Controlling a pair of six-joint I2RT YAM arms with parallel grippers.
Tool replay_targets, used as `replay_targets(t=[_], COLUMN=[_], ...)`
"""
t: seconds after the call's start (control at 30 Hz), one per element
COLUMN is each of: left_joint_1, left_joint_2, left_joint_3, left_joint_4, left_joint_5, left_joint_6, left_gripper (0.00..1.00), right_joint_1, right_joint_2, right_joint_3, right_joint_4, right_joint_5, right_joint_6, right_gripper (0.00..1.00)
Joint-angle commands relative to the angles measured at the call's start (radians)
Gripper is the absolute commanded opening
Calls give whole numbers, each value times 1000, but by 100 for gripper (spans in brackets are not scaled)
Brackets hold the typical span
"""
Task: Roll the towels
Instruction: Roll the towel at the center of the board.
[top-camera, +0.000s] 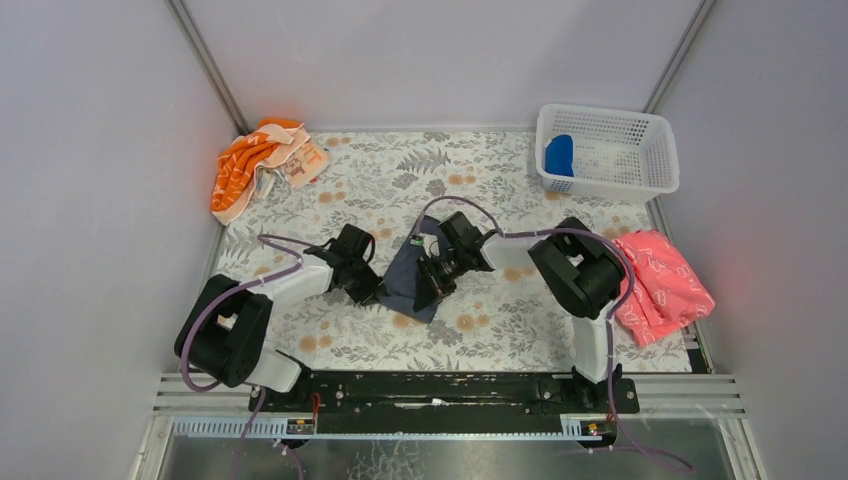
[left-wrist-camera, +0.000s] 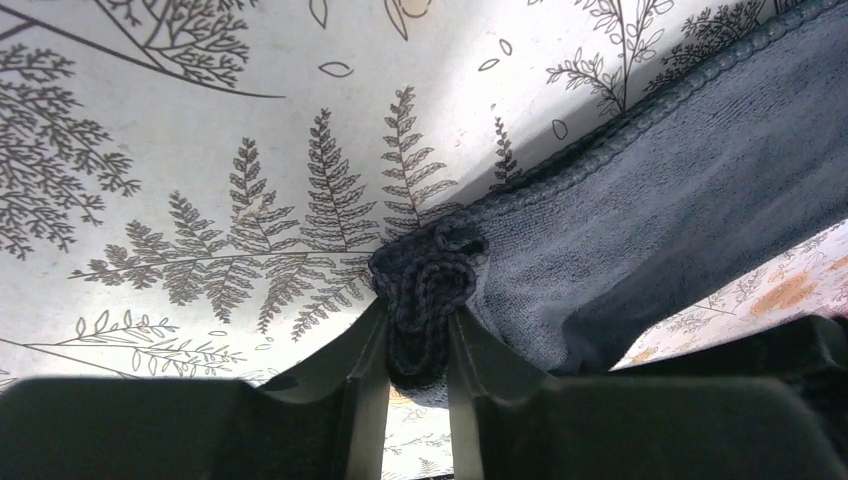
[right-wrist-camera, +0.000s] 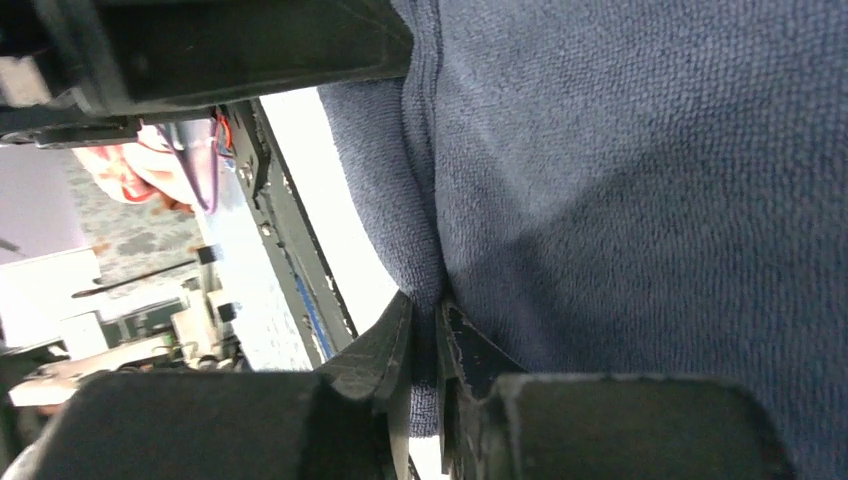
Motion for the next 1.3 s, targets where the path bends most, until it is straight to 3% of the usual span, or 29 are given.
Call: replay_targets(t=[0.0, 0.33, 0.63, 0.97, 1.27], left_joint_1=[-3, -5, -5, -4, -3], left_joint_2=[70, 78, 73, 62, 83], left_joint_3=[-12, -1, 1, 4, 23], left_joint_4=[-28, -61, -69, -83, -108], left_joint_5=[-83, -79, -75, -84, -106], left_joint_6=[40, 43, 46, 52, 80], left_gripper=[19, 18, 18, 19, 20], right_joint_1=[10, 161, 331, 377, 393], right_joint_2=[-133, -372, -382, -258, -239], right_joint_3=[-5, -11, -13, -18, -64], right_joint_4=[-94, -184, -128, -170, -209], right_joint_5=[147, 597, 766, 893, 1026], right_joint_6=[-119, -311, -402, -444, -461], right_gripper=[19, 44, 46, 48, 53])
